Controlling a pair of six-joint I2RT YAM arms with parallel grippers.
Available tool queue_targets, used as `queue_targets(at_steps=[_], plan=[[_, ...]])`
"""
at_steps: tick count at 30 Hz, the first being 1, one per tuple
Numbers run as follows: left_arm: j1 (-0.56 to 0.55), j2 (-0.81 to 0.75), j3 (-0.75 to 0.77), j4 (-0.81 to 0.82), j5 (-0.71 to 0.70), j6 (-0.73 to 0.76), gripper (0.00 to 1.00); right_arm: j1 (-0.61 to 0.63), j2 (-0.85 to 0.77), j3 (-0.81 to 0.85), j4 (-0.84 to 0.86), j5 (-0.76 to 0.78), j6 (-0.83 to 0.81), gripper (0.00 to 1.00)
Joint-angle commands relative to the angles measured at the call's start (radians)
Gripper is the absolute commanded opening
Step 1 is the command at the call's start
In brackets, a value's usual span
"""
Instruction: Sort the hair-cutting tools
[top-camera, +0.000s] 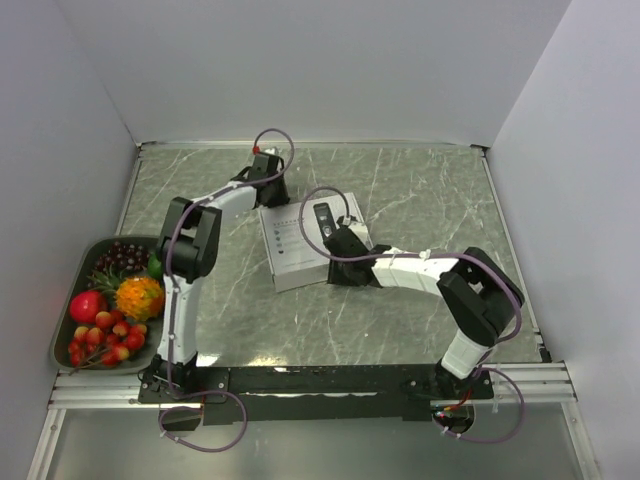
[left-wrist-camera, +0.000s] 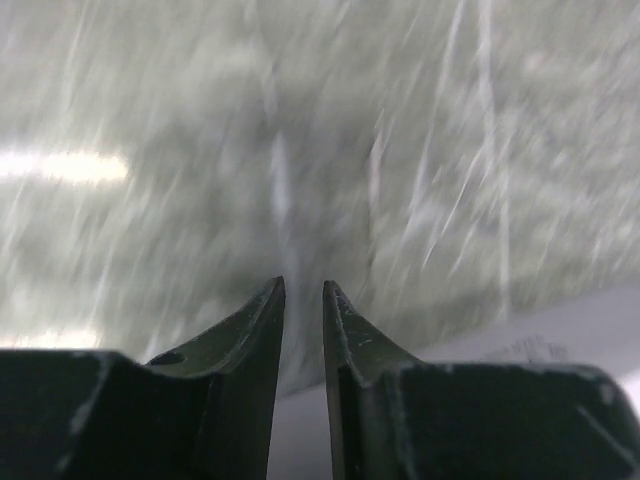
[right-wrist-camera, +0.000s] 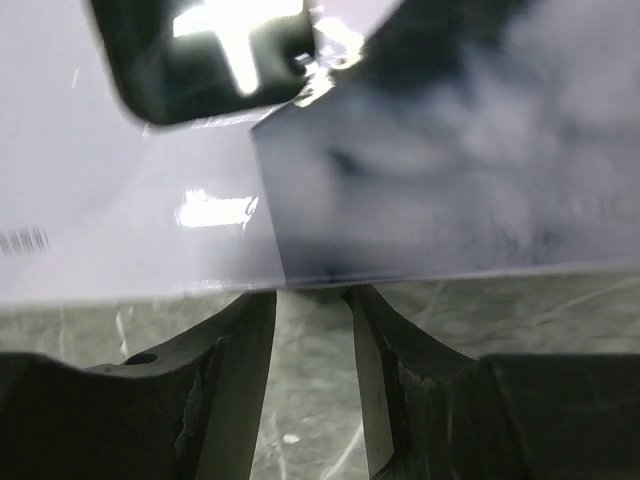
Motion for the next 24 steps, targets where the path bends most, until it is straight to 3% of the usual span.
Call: queue_targets(at_steps=[1, 9, 16, 21, 24], plan=[[-0.014, -0.159, -0.155, -0.006, -0.035, -0.055, 0.27, -0.062, -0.004, -0.001, -0.054, 0.065, 0.016, 0.45], [-0.054, -0.328, -0.439, 0.073, -0.019, -0.141, 0.23, -0.102, -0.060, -0.035, -0.114, 0.134, 0.012, 0.45], [-0.168, -0.351, -0.606, 0.138, -0.058, -0.172, 0.22, -0.114, -0.030, 0.012, -0.137, 0.141, -0.048, 0.45], [-0.198, -0.346, -0.680, 0.190, -0.019, -0.183, 0.20, -0.137, -0.009, 0.009, -0.004, 0.087, -0.131, 0.45], [-0.205, -0.359, -0.706, 0.195, -0.013, -0.180, 0.20, -0.172, -0.004, -0.037, 0.095, -0.034, -0.180, 0.46]])
